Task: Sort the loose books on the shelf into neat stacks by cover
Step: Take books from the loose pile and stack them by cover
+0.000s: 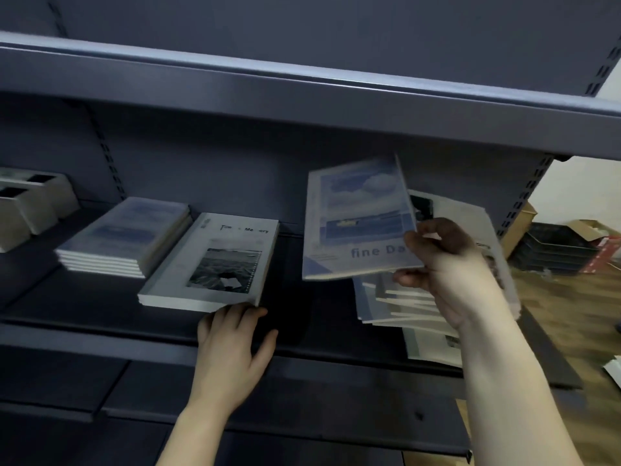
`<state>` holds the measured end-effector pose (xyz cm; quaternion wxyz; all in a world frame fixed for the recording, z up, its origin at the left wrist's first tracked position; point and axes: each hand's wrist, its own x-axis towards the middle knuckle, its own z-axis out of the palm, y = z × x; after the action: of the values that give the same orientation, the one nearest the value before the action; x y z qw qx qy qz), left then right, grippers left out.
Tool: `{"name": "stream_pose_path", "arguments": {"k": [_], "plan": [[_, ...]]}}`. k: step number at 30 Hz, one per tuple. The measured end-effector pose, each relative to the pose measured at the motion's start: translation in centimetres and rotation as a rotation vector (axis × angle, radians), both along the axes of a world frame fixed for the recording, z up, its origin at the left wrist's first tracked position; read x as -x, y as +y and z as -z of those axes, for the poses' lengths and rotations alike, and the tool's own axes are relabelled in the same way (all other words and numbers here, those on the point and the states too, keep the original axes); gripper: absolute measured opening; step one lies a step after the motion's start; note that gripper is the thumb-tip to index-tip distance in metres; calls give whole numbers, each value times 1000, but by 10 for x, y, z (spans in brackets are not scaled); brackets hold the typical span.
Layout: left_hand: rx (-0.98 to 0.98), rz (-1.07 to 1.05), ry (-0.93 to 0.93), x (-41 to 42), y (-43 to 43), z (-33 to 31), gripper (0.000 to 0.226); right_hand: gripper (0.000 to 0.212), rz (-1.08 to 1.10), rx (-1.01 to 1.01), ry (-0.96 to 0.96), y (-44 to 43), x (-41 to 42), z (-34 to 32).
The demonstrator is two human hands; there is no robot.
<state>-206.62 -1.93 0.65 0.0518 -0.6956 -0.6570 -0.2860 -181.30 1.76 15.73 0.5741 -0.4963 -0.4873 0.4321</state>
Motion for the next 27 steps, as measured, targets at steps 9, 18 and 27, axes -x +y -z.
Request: {"name": "stream_pose_path", "arguments": {"k": [9, 18, 27], "plan": [[22, -59, 30, 138, -3, 3, 38, 9, -64, 165, 26, 26, 146, 58], [50, -38, 54, 240, 9, 14, 42, 10, -62, 293, 130, 31, 244, 88], [52, 21, 18, 288, 23, 19, 42, 17, -75, 356, 120, 37, 304, 93]]}}
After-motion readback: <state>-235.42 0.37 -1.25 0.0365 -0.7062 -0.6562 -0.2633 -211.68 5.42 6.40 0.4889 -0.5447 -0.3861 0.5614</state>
